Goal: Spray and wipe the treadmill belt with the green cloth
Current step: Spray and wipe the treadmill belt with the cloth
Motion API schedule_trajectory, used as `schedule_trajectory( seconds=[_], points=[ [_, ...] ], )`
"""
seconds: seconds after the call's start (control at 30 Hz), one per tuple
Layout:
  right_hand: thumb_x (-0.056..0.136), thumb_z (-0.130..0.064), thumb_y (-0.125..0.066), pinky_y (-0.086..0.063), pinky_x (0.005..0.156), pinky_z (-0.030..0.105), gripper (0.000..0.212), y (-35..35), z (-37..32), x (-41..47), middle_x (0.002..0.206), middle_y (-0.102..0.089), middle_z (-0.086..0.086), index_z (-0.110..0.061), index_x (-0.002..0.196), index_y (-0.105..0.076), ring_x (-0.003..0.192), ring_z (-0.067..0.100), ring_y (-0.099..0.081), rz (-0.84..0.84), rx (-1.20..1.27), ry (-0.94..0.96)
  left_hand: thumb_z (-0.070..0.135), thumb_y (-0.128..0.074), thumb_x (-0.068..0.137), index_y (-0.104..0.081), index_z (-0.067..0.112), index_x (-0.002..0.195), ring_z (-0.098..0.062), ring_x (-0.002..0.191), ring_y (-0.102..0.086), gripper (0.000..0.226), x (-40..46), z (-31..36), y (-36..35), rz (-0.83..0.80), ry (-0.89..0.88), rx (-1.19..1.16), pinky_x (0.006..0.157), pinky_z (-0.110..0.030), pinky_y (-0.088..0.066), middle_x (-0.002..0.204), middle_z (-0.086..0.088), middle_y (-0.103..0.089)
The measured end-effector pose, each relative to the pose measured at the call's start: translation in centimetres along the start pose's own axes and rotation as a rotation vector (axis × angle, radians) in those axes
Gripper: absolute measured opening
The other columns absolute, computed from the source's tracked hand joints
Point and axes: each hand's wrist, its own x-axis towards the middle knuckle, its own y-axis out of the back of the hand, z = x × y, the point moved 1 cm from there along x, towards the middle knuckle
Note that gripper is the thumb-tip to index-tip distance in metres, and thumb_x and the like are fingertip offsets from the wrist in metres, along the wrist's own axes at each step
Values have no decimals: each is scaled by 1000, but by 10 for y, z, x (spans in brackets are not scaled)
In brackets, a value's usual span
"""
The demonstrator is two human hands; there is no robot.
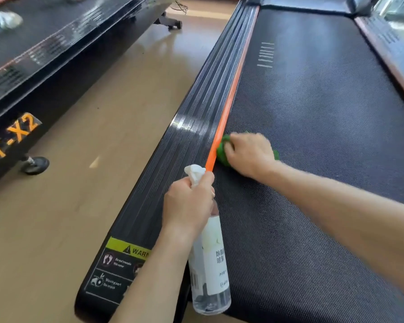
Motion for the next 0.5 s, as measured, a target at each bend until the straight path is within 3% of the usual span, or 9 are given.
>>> schedule_trajectory(
  seconds=[0.07,0.17,0.27,0.33,0.43,0.5],
  points=[
    [91,-41,-31,-45,72,40,33,15,-15,-54,78,-68,5,-22,73,-51,76,34,-64,-40,70,192,51,-63,82,-75,29,60,-29,82,-78,33,0,3,1,3,-5,-1,90,-51,-61,71,1,-77],
    [92,-40,-42,-43,68,38,28,26,-19,-116,70,-58,-5,-21,73,-48,68,24,-57,-76,179,430,48,-63,91,-75,21,65,-26,84,-77,39,3,3,3,-4,9,12,90,-49,-60,72,1,-78],
    [93,-37,-43,-44,64,37,28,22,-7,-95,69,-56,-2,-19,73,-50,65,25,-54,-56,152,586,47,-63,92,-76,25,64,-26,84,-77,38,6,1,3,4,4,9,90,-48,-60,70,3,-78],
    [91,-36,-38,-48,62,40,31,12,0,-48,68,-59,4,-16,71,-51,64,32,-59,30,80,538,46,-63,91,-75,30,59,-26,83,-78,37,8,-1,2,2,4,0,90,-48,-60,68,4,-77],
    [94,-37,-34,-49,66,42,32,-2,16,23,75,-65,9,-19,72,-48,73,37,-64,110,29,201,45,-63,91,-75,32,58,-26,81,-79,37,8,0,1,-6,17,-1,90,-46,-61,65,6,-76],
    [95,-36,-37,-46,68,40,28,-9,12,35,79,-67,8,-22,72,-45,78,36,-65,94,-7,45,44,-63,91,-75,24,59,-25,80,-78,39,8,1,1,4,13,-1,89,-45,-61,65,5,-76]
  ],
)
